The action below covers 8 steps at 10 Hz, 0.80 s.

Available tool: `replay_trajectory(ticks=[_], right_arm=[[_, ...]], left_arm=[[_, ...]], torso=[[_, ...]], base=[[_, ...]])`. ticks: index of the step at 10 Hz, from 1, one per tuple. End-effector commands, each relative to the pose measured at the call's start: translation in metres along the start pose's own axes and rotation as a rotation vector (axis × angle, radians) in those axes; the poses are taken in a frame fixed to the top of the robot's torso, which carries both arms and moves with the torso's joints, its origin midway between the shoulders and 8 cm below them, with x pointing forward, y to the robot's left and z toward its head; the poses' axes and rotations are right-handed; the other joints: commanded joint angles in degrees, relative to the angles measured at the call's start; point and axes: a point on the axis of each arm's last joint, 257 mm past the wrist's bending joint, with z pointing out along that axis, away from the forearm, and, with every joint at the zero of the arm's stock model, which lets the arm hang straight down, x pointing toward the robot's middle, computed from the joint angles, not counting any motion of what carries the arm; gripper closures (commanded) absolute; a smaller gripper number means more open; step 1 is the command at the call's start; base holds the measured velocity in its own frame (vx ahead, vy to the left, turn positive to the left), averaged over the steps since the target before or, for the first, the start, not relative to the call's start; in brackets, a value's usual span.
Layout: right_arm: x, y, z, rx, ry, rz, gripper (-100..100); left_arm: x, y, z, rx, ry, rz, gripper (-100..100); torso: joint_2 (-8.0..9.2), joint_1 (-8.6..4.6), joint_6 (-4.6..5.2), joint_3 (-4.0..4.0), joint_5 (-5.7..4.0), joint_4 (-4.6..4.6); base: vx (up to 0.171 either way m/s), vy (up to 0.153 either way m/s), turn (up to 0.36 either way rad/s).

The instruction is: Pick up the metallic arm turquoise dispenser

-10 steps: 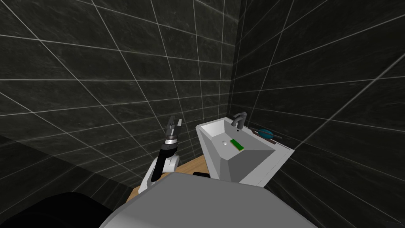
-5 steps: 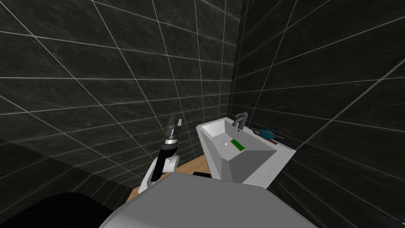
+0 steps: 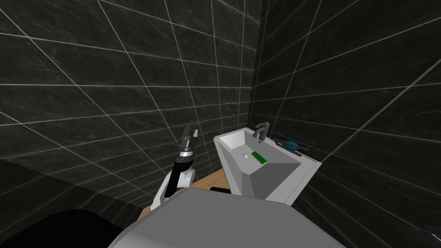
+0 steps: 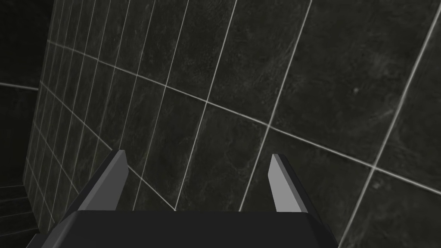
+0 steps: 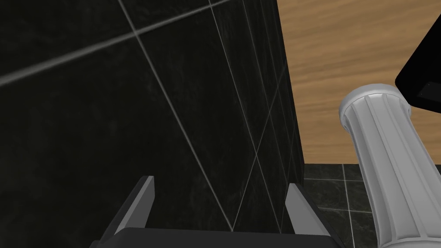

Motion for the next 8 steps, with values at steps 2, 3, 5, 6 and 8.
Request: replay_trajectory(ticks=[2, 3, 5, 6, 8], right_arm=[[-0.001, 0.0, 0.0, 0.001, -0.001, 0.0, -100], [-0.001, 0.0, 0.0, 0.001, -0.001, 0.0, -100], [-0.001, 0.0, 0.0, 0.001, -0.001, 0.0, -100], [-0.001, 0.0, 0.0, 0.001, -0.001, 0.0, -100], [-0.023, -0.006, -0.007, 0.012, -0.014, -0.052, -100]], left_arm=[[0.0, 0.0, 0.0, 0.0, 0.0, 0.0, 0], [0.0, 0.0, 0.0, 0.0, 0.0, 0.0, 0], [0.0, 0.0, 0.0, 0.0, 0.0, 0.0, 0], [0.0, 0.0, 0.0, 0.0, 0.0, 0.0, 0], [0.0, 0.0, 0.0, 0.0, 0.0, 0.0, 0]], torso=[[0.03, -0.04, -0.02, 0.01, -0.01, 0.0], [0.04, -0.11, 0.01, 0.02, -0.02, 0.01], [0.05, -0.16, 0.01, 0.03, -0.04, 0.01], [0.06, -0.19, 0.0, 0.03, -0.04, 0.01], [0.06, -0.19, 0.01, 0.03, -0.05, 0.01]], base=[[-0.002, 0.021, 0.037], [0.004, 0.006, -0.017], [-0.002, -0.003, 0.008], [-0.003, -0.005, 0.013], [-0.016, 0.009, 0.013]])
